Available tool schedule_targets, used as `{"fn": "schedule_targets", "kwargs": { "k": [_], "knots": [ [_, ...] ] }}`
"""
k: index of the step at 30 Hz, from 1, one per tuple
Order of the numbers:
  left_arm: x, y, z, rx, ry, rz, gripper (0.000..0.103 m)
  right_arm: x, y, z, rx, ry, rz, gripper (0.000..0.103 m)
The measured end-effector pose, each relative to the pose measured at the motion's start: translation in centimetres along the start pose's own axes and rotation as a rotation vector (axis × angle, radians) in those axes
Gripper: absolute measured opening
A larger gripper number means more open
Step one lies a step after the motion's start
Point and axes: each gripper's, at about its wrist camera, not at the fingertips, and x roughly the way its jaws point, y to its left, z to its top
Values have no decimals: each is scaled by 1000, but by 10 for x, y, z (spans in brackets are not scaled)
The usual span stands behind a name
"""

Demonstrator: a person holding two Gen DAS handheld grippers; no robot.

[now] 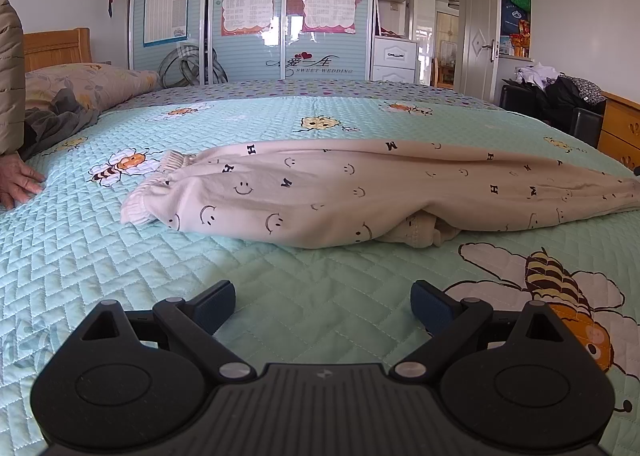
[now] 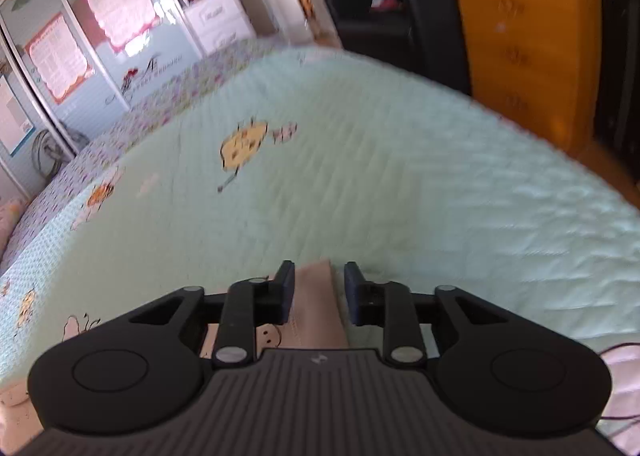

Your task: Fold clothes

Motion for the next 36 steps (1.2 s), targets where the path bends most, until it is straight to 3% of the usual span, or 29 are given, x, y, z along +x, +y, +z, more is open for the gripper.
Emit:
{"fn": "schedule_targets", "kwargs": {
  "k": [1,4,7,10,14,17,24,27,29,32,35,36],
  "knots": [
    [0,0,0,0,0,0,95,-8,6,-1,-27,-24,-10,30],
    [-1,1,0,0,-1,1,95,-33,34,-5,-104,-59,68,30],
    [-2,1,-1,-2,-4,-1,95,-42,74,-16,-103,12,262,40],
    [-3,2,-1,-8,-7,-6,95,-34,116,-38,-23,119,468,40],
    [-3,4,-1,-18,-11,-16,95,-13,176,-77,-24,218,585,38],
    [-3,5,0,-27,-11,-26,96,0,219,-101,-114,266,597,32],
    [0,9,1,-45,0,-42,96,3,285,-122,-283,320,642,33],
    [2,9,1,-47,4,-44,96,16,307,-135,-337,433,679,33],
    [2,9,2,-47,5,-43,96,43,320,-136,-326,429,612,32],
    [3,10,2,-51,5,-48,96,75,312,-116,-131,336,550,32],
    [4,12,2,-60,10,-59,97,60,306,-117,-96,300,563,32],
    [5,13,2,-62,14,-61,97,49,312,-124,-142,299,582,33]
  ]
}}
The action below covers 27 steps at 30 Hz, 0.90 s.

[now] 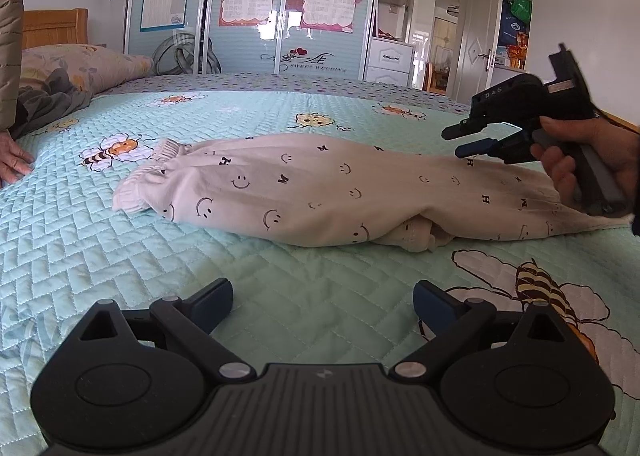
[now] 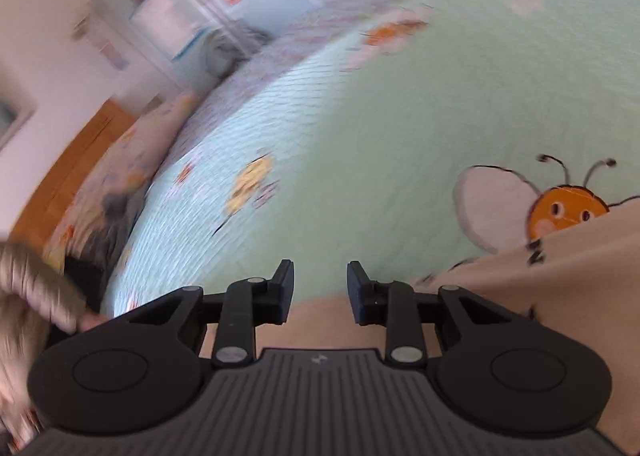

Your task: Fold clothes

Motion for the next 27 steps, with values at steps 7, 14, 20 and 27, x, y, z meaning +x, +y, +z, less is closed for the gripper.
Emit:
{"fn": "schedule_targets", "kwargs": {
  "k": [7,14,20,27],
  "knots": [
    [2,1,0,-4,1,-2,97,35,44,-21,-72,145,94,34],
    [2,4,0,-20,0,-17,98,19,58,-21,7,52,104,25],
    [0,5,-1,-27,-14,-19,98,74,98,-45,-35,195,141,25],
    [0,9,0,-54,-17,-37,98,71,150,-68,-57,247,285,40]
  ]
}}
